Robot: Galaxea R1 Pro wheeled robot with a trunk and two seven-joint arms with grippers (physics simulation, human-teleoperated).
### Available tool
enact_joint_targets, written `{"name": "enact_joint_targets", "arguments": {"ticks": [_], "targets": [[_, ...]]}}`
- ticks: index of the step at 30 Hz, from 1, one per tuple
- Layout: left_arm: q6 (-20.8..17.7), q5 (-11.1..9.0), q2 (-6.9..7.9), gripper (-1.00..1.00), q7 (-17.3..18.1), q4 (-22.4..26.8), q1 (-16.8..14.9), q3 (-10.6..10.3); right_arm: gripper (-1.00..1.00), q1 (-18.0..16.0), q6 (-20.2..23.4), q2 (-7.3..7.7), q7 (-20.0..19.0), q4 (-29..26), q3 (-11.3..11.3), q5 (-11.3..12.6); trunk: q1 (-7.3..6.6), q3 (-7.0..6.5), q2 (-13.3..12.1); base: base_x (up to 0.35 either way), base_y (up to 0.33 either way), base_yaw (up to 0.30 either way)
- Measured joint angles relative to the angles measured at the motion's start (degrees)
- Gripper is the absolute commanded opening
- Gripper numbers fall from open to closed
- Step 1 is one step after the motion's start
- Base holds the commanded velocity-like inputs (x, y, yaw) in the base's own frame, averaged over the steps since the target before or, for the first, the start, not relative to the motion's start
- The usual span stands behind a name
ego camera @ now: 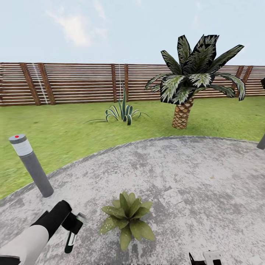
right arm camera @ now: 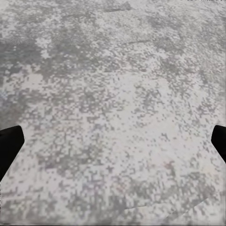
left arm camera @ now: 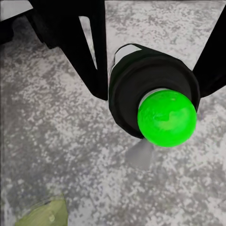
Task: Pick up the pesticide atomizer in the garden and spray insectifuge to fully cover both potted plants in the garden.
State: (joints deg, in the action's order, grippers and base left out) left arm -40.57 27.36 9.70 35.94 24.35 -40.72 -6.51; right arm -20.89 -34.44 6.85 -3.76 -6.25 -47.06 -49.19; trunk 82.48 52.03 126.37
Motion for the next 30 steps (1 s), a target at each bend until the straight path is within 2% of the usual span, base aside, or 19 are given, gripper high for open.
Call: {"name": "enact_joint_targets", "arguments": {"ticks": [5, 10, 16, 22, 30], "targets": [[2.20, -1.11, -0.73, -1.00, -1.46, -1.15, 1.08, 0.36, 1.00, 0.01, -0.01, 0.00, 0.02, -0.01, 0.00, 0.06, -0.01, 0.00, 0.00, -0.158, -0.209, 0.155], [3.48, -1.47, -2.45, -1.00, -3.31, -1.70, 1.39, 0.43, 1.00, 0.00, 0.00, 0.00, 0.04, -0.06, -0.02, 0.11, -0.03, 0.00, 0.00, 0.017, -0.179, 0.085], [3.55, -1.46, -2.55, -1.00, -5.09, -1.78, 1.44, 0.45, 1.00, 0.01, 0.00, 0.00, 0.09, -0.15, -0.17, 0.41, -0.03, 0.00, 0.00, 0.001, -0.016, 0.033], [3.57, -1.51, -2.51, -1.00, -5.08, -1.37, 1.46, 0.44, 1.00, 0.00, 0.00, 0.00, 0.10, -0.11, -0.18, 0.36, -0.04, 0.00, 0.00, 0.103, -0.243, 0.254], [3.62, -1.44, -2.57, -1.00, -5.49, -1.62, 1.45, 0.43, 1.00, 0.01, -0.02, 0.01, 0.10, -0.10, -0.13, 0.28, -0.03, 0.00, 0.00, 0.138, -0.245, 0.020]]}}
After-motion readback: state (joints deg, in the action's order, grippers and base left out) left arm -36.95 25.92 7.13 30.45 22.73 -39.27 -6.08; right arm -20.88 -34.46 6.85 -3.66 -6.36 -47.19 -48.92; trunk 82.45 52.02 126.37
